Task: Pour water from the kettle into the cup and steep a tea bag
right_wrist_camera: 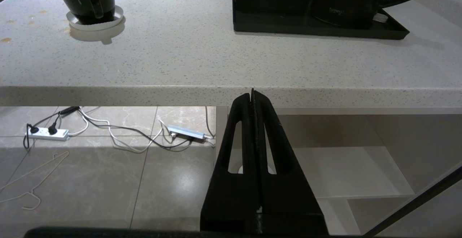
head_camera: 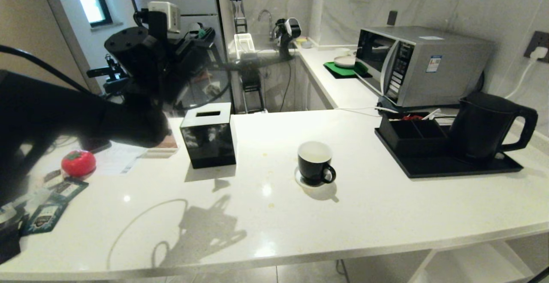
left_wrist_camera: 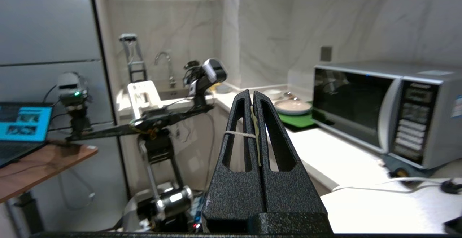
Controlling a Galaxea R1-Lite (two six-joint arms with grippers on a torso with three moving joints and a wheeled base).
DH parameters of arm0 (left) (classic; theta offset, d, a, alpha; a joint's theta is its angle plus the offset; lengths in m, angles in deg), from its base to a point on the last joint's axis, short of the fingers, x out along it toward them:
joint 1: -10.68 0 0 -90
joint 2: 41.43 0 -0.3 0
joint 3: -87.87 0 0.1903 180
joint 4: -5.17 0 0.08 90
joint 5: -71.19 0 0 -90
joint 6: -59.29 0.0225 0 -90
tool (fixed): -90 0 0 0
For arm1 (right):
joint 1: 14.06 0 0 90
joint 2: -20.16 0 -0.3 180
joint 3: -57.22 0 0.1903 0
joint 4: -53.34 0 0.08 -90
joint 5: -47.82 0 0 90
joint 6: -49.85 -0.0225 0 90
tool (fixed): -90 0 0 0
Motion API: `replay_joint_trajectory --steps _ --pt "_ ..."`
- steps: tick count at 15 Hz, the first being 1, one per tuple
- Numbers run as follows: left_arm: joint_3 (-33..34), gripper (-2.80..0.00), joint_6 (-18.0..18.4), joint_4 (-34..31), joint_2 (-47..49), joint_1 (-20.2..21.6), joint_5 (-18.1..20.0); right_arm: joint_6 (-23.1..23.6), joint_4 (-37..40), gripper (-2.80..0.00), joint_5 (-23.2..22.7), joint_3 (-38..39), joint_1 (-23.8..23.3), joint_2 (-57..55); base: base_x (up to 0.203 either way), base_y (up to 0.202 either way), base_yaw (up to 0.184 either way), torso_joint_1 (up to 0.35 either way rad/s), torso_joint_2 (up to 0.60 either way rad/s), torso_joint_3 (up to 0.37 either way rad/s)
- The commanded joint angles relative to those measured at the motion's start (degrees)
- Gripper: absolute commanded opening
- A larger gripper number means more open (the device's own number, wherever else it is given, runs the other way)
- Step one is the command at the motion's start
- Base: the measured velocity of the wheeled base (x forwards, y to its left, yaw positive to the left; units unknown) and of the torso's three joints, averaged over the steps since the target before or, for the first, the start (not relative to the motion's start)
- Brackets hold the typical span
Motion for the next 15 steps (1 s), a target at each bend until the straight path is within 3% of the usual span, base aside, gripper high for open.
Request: replay_joint_trajectory --steps 1,6,15 --pt "0.90 -2.80 -0.09 0.22 0.30 0.81 -0.27 0.03 -0.02 -2.80 -0.02 0.00 0.02 -0.09 0.000 0.000 0.000 0.000 0.00 0.000" --pt "4.68 -2.80 -0.01 0.55 0.28 2.44 -3.00 0.03 0.02 -2.80 -0.02 0.00 0.02 -0.09 0.000 0.000 0.000 0.000 0.00 0.000" --pt "5.32 -2.80 1.23 0.48 3.59 3.96 -2.94 0.03 -0.01 -2.80 -0.02 0.00 0.02 -0.09 0.000 0.000 0.000 0.000 0.00 0.000"
